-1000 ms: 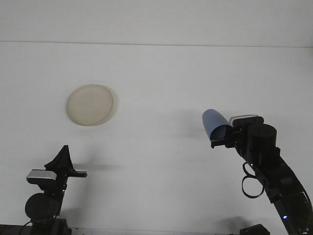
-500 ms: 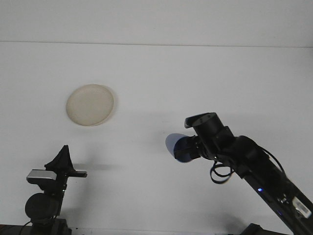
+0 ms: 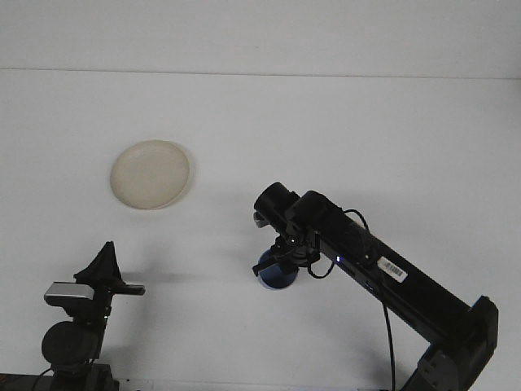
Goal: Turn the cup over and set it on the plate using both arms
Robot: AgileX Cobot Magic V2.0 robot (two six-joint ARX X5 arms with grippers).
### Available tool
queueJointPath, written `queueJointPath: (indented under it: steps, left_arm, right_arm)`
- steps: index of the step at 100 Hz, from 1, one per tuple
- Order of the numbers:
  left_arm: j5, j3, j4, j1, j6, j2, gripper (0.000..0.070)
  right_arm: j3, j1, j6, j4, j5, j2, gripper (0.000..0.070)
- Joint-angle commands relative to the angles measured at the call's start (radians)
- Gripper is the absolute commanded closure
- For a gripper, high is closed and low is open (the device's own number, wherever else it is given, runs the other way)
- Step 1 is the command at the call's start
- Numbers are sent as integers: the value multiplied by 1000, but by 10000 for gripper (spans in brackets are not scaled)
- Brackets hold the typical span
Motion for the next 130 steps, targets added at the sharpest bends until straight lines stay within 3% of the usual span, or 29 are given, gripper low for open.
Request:
queueJointPath:
  steps: [1, 79, 88, 98, 104, 130]
  left_arm:
    - [5, -19, 13, -2, 1, -1, 689]
    - [5, -19, 13, -2, 1, -1, 689]
    - [5, -19, 13, -2, 1, -1, 689]
    - [5, -19, 13, -2, 1, -1, 689]
    - [5, -19, 13, -2, 1, -1, 689]
    - [5, -19, 13, -2, 1, -1, 689]
  right_arm:
    - [24, 11, -21, -14, 0, 37, 700]
    - [23, 13, -66, 15, -10, 118, 694]
    - [23, 13, -67, 19, -10, 118, 606]
    - [23, 13, -67, 19, -10, 118, 418]
    - [23, 13, -67, 19, -10, 118, 342]
    - [50, 7, -84, -30, -10, 116, 227]
